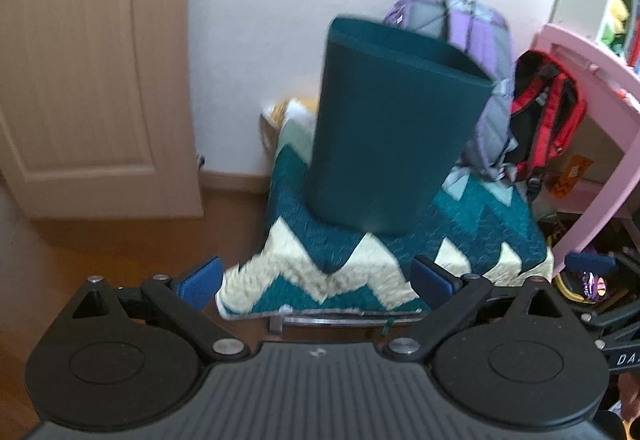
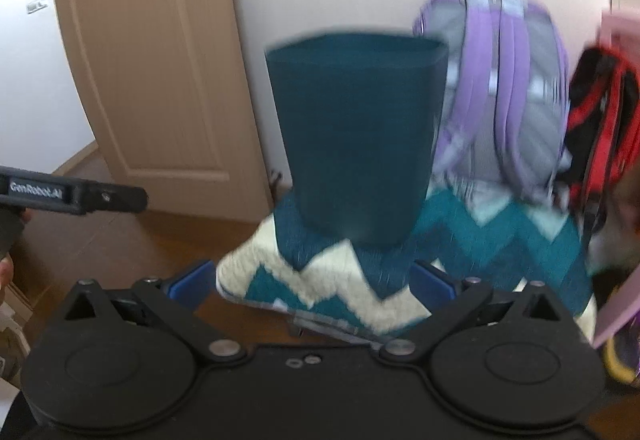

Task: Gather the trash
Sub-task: 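Lower the left tool to the red bag while the right tool lowers to the pink mesh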

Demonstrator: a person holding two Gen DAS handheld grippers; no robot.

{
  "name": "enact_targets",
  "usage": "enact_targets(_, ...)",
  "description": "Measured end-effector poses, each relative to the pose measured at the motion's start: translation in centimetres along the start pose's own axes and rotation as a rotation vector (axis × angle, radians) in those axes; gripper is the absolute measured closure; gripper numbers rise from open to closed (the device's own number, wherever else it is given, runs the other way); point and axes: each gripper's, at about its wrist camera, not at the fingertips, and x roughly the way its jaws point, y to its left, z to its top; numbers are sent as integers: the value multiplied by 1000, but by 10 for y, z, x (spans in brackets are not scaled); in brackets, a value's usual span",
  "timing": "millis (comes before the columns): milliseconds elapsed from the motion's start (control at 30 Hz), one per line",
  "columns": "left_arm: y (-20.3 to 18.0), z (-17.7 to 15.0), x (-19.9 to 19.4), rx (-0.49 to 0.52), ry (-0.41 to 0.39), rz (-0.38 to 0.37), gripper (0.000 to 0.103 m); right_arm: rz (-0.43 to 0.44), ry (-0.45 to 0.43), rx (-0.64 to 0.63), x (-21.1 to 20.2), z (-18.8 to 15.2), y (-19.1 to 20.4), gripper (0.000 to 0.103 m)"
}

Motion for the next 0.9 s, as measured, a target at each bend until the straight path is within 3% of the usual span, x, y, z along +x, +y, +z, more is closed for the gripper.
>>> enact_targets(167, 27, -27, 47, -48, 89, 14, 2, 3, 79, 39, 48, -38, -2, 0)
enact_targets(467, 79, -72, 142, -36, 217, 57, 2, -1, 250, 105, 143, -98, -5, 0)
enact_targets(567, 95, -89, 177, -42, 272, 106, 2, -9, 313, 94, 176, -119, -3, 0)
enact_targets(900, 125, -160, 292, 74, 463, 152, 2, -15, 559, 64, 274, -198, -2, 3)
